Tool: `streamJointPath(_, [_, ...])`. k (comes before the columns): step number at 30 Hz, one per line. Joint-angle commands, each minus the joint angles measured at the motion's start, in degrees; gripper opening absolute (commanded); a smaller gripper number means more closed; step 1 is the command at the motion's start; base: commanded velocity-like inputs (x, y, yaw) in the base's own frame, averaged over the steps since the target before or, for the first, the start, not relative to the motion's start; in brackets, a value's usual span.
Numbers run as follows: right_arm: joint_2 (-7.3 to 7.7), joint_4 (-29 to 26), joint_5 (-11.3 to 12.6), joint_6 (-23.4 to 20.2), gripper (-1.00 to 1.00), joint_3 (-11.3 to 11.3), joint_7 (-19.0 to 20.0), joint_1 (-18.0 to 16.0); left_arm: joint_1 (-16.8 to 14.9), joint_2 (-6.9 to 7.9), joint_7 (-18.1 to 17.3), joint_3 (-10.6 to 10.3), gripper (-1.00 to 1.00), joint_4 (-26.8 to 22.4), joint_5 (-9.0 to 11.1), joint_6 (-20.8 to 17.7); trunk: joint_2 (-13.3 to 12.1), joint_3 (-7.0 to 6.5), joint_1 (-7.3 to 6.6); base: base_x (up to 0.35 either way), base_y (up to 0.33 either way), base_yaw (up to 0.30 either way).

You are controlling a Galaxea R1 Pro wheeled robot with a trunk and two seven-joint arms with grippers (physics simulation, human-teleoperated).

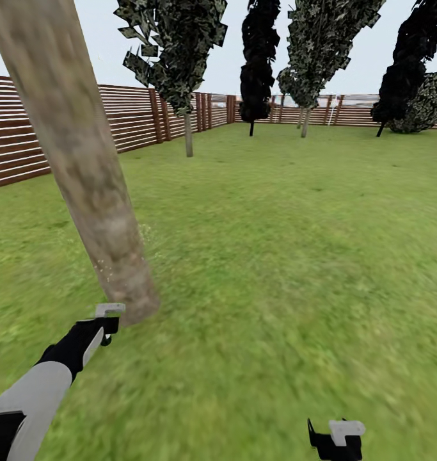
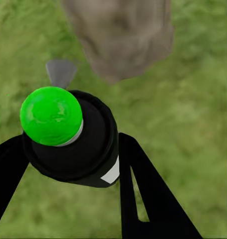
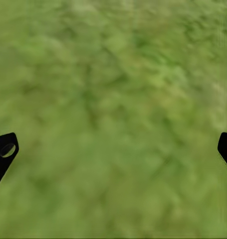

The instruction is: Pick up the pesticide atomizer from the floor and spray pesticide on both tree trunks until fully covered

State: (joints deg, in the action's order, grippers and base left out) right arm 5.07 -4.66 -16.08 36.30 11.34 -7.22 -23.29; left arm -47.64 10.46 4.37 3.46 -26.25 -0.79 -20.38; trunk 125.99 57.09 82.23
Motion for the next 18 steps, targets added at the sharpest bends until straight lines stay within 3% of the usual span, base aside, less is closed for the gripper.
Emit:
streamJointPath(1, [-0.04,0.0,0.0,0.0,1.0,0.0,0.0,0.0,0.0,-1.41,0.0,0.0,-1.0,0.0,-0.4,0.1,0.0,0.0,0.0,0.244,-0.175,0.123])
streamJointPath(14, [-0.15,0.0,0.0,0.0,1.0,0.0,0.0,0.0,0.0,-1.94,-0.1,0.1,-1.0,-0.2,-0.3,0.1,0.0,0.0,0.0,0.22,-0.191,0.261])
streamJointPath(18, [-0.15,0.0,0.0,0.0,1.0,0.0,0.0,0.0,0.0,-1.94,-0.1,0.1,-1.0,-0.2,-0.3,0.1,0.0,0.0,0.0,0.122,-0.252,0.034])
